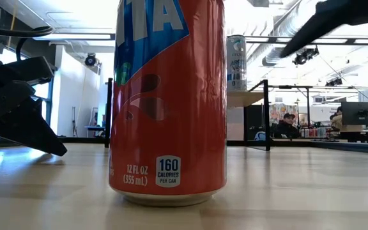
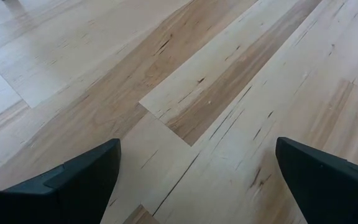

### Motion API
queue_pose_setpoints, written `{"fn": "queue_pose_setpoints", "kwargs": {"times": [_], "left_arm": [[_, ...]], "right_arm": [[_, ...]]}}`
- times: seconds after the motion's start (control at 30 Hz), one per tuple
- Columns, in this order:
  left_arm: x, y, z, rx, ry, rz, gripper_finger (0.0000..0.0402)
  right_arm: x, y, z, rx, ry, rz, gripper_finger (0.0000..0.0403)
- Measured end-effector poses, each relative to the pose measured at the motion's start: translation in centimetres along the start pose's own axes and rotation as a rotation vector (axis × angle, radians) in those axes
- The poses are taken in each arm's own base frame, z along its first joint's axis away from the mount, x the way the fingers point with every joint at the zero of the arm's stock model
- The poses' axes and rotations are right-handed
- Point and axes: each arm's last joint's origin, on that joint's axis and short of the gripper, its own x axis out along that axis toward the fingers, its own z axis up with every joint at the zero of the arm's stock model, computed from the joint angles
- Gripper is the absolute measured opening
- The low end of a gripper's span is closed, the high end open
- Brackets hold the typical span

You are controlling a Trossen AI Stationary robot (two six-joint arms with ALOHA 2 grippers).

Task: Place canned beverage on shelf
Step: Put the red soda can on the shelf aligned with the other red soda can

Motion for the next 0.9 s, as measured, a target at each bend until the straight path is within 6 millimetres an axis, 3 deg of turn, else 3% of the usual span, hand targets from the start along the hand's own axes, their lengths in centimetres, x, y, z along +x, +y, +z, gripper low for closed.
{"fn": "queue_pose_setpoints", "kwargs": {"times": [0.43, 0.9], "left_arm": [[0.0, 0.0, 0.0, 0.000, 0.000, 0.000, 0.0400], [0.0, 0.0, 0.0, 0.001, 0.000, 0.000, 0.0400]], "right_arm": [[1.5, 0.9, 0.6, 0.155, 0.215, -0.020, 0.0399], [1.9, 1.2, 1.2, 0.215, 0.274, -0.027, 0.0399]]}}
